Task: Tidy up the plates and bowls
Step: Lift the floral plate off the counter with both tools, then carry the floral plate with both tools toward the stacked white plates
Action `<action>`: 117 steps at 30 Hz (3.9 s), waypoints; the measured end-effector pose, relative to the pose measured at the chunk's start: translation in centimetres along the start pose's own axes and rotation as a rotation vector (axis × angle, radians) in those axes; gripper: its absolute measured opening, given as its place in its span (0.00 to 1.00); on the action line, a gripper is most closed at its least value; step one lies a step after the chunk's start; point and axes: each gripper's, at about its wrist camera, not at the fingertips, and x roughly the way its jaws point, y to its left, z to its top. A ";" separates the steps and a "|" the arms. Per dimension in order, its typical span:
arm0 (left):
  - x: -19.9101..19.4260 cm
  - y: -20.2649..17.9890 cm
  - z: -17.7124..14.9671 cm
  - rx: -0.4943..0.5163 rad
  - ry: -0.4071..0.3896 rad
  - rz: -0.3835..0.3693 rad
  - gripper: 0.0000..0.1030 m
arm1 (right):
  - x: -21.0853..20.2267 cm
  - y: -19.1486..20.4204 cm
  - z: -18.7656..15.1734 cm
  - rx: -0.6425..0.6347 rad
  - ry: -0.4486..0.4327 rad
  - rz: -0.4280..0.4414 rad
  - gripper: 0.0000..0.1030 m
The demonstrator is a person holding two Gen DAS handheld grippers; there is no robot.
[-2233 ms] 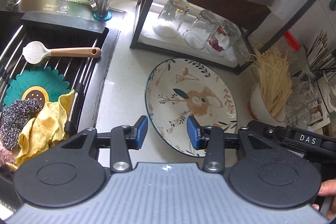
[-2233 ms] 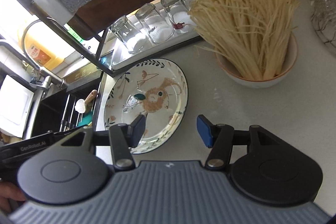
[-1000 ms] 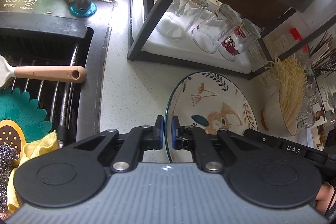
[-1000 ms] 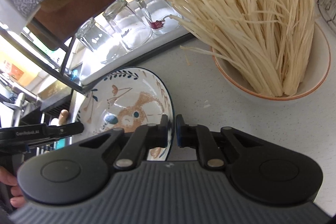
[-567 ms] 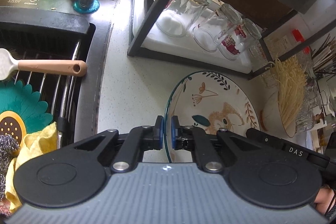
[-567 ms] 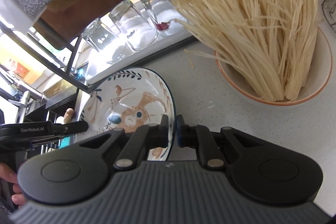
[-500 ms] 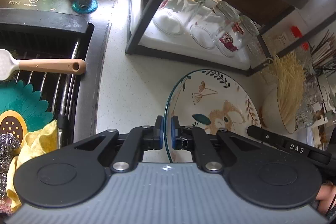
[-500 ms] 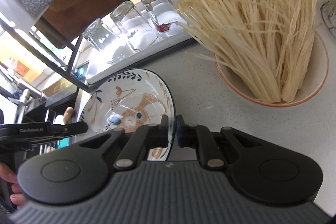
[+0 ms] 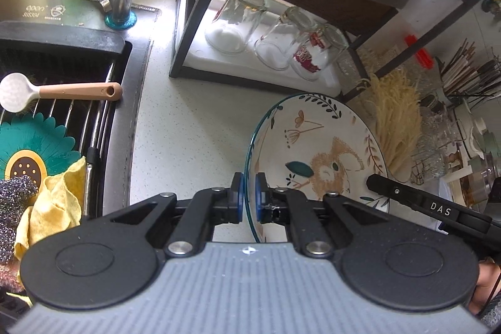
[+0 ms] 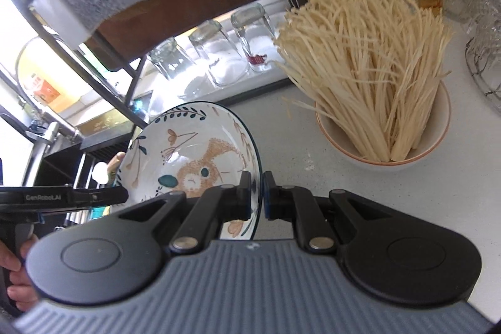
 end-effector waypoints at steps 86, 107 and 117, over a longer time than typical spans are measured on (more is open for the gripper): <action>3.1 -16.1 -14.0 0.297 0.275 0.097 0.15 | -12.0 -9.7 -8.8 -0.068 -0.010 -0.143 0.12; 2.5 -15.6 -13.0 0.176 0.311 -0.006 0.15 | -10.7 -9.9 -9.2 -0.039 0.049 -0.109 0.14; 2.3 -15.4 -13.5 0.175 0.299 0.025 0.15 | -10.6 -10.2 -9.0 -0.056 0.068 -0.097 0.13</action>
